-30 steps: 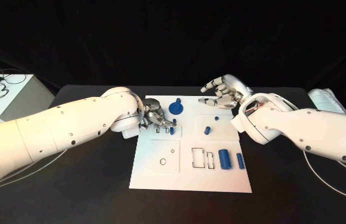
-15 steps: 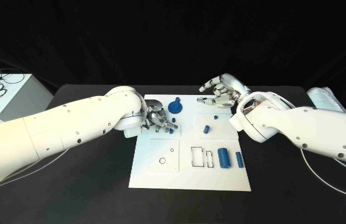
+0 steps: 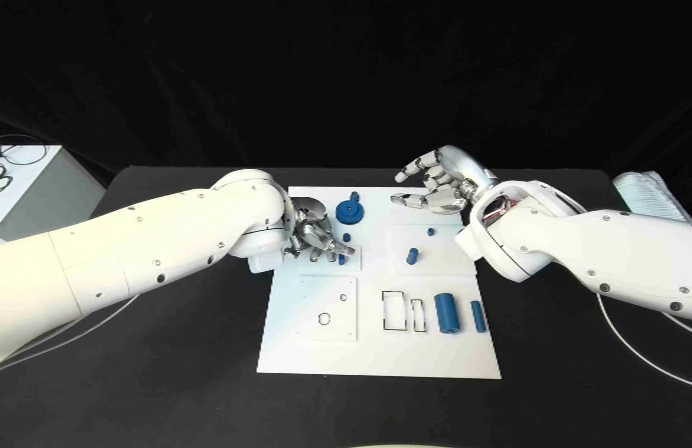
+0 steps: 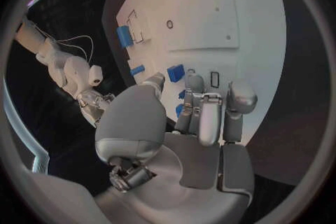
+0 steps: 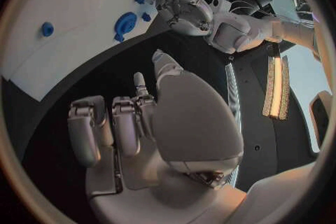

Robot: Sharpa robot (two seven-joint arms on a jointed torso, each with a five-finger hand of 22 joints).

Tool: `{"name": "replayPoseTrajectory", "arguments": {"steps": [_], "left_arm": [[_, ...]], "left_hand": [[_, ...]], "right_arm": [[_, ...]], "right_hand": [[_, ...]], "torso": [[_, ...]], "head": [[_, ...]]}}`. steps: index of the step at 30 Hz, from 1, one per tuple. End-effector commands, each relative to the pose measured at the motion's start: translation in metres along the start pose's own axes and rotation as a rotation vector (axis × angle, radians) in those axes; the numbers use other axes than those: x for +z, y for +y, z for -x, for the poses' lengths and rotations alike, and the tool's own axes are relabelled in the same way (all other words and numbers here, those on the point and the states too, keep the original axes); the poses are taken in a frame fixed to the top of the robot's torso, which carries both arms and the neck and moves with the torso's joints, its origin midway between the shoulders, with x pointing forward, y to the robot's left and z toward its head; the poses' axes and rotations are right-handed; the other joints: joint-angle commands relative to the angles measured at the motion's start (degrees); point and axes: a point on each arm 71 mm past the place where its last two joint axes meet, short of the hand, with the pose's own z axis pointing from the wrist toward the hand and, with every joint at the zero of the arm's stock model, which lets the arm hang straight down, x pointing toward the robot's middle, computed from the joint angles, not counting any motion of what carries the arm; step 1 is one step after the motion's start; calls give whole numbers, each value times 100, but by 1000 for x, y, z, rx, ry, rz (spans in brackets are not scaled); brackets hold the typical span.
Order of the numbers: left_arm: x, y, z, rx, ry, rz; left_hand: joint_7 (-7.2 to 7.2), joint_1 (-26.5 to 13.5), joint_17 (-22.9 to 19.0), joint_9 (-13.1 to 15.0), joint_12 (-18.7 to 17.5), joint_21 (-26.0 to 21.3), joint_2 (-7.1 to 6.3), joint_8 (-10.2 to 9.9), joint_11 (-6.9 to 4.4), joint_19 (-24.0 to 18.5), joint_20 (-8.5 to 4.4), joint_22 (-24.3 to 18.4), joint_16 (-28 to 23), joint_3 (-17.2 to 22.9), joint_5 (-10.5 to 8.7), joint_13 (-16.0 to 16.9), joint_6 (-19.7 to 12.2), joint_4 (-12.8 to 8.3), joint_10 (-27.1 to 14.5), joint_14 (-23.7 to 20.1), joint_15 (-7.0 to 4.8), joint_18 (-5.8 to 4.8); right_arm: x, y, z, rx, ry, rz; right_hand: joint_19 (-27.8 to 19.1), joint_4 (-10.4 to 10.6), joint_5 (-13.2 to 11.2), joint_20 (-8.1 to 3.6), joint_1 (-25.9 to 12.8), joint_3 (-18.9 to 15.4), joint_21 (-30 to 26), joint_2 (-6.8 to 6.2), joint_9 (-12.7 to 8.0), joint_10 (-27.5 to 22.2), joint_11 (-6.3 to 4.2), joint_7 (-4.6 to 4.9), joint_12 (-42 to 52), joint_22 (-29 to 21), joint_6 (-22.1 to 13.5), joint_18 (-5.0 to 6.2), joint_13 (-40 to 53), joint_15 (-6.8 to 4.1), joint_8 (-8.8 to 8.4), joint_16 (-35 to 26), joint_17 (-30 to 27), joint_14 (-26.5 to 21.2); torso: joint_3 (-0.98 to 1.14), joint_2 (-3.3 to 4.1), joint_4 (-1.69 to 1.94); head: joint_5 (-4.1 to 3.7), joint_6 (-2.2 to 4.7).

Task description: Assemble the parts on the task board

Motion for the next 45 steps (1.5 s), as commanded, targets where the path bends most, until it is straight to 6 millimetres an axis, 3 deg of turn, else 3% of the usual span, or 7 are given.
{"name": "replayPoseTrajectory", "arguments": {"steps": [1,9,32,45], "left_arm": [[0,-5,-3,-6,32,-17],[2,-2,-1,-16,28,-9],[6,-5,-1,-15,48,-7],[8,-5,-1,-15,56,-5]], "left_hand": [[-3,70,287,14,14,-35,21,32,2,-34,6,-4,-3,-12,13,-3,-43,-12,-31,-19,34,-31],[-4,102,289,27,16,-37,38,34,0,-43,7,-10,-2,-6,17,-3,-45,-8,-36,-20,34,-29],[-18,343,320,84,38,-25,120,31,-12,-48,10,13,10,44,31,21,-50,-13,-36,-14,27,-30],[-44,696,356,131,49,-12,226,-11,-36,-53,-2,31,23,186,68,36,-35,-14,-26,0,7,-31]], "right_arm": [[0,1,-2,-10,18,10],[1,1,-3,-8,20,9],[1,0,-4,-9,30,0],[1,0,-5,-11,35,-4]], "right_hand": [[562,19,0,-33,-41,16,-38,-27,7,-13,-15,-15,-22,1472,-40,-69,897,-27,33,21,1470,576],[562,20,2,-33,-47,20,-39,-20,8,-14,-15,-16,-23,1472,-41,-69,896,-27,39,20,1469,575],[554,18,4,-33,-56,25,-55,-12,12,-10,-16,-17,-18,1461,-42,-64,899,-27,54,12,1449,570],[550,16,5,-33,-57,30,-62,-7,14,-10,-17,-19,-18,1455,-41,-62,898,-28,63,11,1446,569]], "torso": [[-4,-1,2],[-2,-8,3],[1,-6,-1],[2,-7,4]], "head": [[-12,-19],[-45,-72],[-39,-94],[-49,-108]]}}
